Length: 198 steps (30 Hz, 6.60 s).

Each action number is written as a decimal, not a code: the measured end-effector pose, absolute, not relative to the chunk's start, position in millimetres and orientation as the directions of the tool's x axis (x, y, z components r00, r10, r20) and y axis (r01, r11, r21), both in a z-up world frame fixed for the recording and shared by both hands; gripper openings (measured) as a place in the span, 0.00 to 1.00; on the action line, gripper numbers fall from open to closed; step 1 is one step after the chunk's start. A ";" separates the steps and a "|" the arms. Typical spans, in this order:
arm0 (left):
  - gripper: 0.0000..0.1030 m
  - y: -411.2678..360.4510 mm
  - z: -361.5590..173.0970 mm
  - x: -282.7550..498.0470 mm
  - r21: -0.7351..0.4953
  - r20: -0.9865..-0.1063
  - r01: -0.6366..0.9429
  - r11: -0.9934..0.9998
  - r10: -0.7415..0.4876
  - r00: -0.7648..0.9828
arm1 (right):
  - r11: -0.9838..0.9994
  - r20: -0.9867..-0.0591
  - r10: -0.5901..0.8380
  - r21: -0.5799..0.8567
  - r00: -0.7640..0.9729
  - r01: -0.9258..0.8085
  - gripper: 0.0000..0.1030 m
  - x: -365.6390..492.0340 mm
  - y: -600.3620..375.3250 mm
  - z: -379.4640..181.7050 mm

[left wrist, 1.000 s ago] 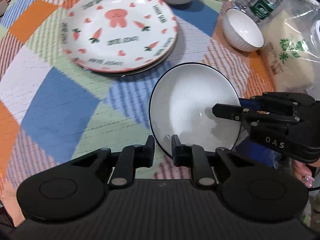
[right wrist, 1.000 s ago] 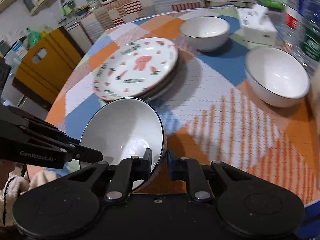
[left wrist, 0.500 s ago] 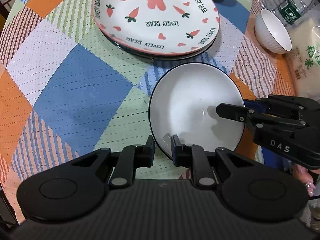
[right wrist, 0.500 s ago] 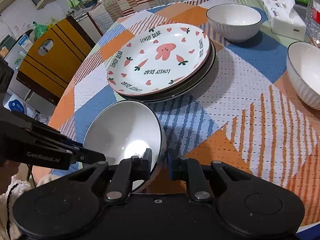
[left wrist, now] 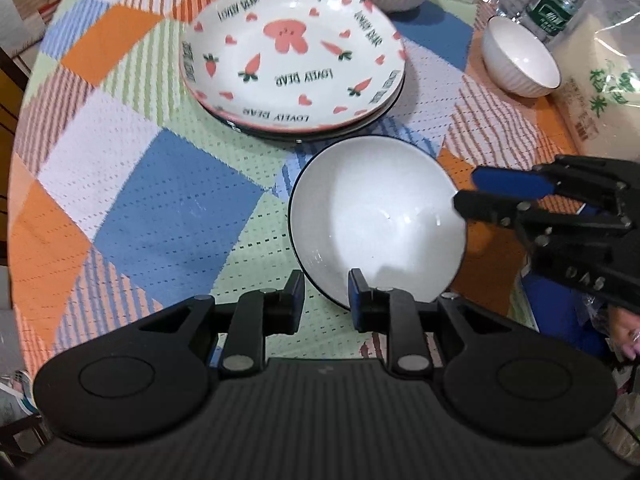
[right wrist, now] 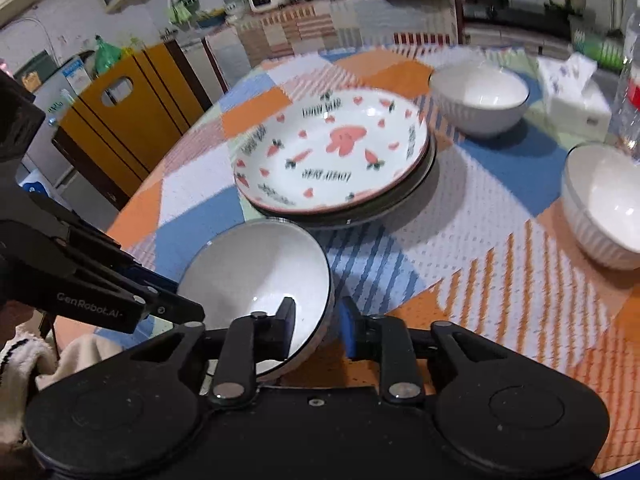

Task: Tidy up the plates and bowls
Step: 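Lift the white bowl with the left gripper toward the bowl by the rice bag, then lower the held bowl into the other white bowl and open the left gripper, then move the left gripper to the white bowl by the tissue box and close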

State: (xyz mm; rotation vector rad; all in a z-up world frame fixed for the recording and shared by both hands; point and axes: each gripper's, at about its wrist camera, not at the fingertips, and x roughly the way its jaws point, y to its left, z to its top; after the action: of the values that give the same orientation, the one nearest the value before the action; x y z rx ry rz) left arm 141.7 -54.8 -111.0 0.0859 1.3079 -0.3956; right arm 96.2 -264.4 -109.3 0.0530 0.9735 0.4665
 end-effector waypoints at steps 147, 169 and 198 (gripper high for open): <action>0.11 -45.7 -84.9 146.7 -0.262 -0.928 0.196 0.945 -0.302 0.218 | 0.786 -0.694 0.471 0.050 0.544 -0.616 0.89 39.6 -233.6 -87.2; 0.12 -52.2 -111.8 148.5 -0.143 -0.961 0.221 0.965 -0.189 0.204 | 0.796 -0.763 0.354 -0.057 0.540 -0.602 0.87 32.4 -210.1 -105.1; 0.14 -63.7 -39.2 162.7 -0.233 -0.935 0.277 0.932 -0.293 0.200 | 0.872 -0.616 0.432 0.099 0.658 -0.480 0.87 82.7 -304.3 -24.9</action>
State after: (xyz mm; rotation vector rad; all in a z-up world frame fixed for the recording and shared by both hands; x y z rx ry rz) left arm 162.7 -63.7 -39.2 -0.0142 1.3100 -0.3982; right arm 82.7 -304.3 -24.9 -0.0748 0.6777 0.5170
